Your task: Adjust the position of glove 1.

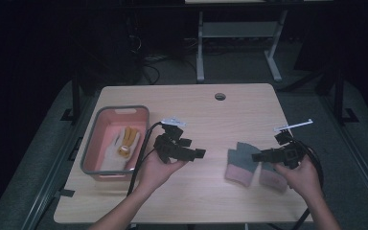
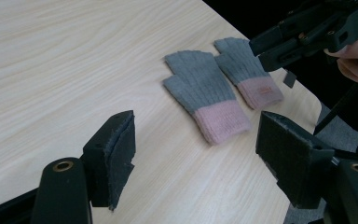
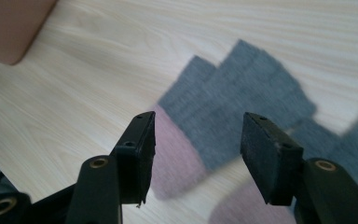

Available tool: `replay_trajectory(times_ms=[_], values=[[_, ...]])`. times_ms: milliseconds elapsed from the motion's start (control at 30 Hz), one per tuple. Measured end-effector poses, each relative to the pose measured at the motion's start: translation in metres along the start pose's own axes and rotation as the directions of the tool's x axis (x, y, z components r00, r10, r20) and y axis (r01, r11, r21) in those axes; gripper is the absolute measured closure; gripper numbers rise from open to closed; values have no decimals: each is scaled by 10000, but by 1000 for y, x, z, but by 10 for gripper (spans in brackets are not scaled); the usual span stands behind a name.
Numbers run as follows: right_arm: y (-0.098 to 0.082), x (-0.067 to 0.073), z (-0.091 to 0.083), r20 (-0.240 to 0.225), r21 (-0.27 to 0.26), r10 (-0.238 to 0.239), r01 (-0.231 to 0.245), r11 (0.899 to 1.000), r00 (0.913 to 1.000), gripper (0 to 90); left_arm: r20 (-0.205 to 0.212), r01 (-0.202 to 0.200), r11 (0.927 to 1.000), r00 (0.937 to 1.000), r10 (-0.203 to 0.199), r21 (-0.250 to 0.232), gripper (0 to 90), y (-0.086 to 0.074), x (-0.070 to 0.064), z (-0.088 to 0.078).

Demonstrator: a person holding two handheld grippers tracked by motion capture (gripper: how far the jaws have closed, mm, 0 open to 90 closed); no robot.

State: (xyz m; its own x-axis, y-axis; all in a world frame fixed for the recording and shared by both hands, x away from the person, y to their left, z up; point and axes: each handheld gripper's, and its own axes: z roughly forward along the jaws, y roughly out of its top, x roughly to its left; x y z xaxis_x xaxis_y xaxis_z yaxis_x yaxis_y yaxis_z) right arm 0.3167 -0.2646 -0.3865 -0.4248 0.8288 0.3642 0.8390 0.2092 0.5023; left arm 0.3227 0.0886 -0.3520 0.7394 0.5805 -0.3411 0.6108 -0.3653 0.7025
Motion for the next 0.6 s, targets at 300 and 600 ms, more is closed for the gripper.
replay_trajectory(times_ms=[300, 600], values=[[-18, -16, -1, 616, 311, 288, -307, 9990, 9977, 456, 103, -112, 9999, 9999, 113, -108, 281, -2, -5, 8], [-37, -37, 6, 1621, 573, 533, -633, 9964, 9853, 461, 326, -110, 9999, 9994, 110, -14, 276, -9, -7, 19]])
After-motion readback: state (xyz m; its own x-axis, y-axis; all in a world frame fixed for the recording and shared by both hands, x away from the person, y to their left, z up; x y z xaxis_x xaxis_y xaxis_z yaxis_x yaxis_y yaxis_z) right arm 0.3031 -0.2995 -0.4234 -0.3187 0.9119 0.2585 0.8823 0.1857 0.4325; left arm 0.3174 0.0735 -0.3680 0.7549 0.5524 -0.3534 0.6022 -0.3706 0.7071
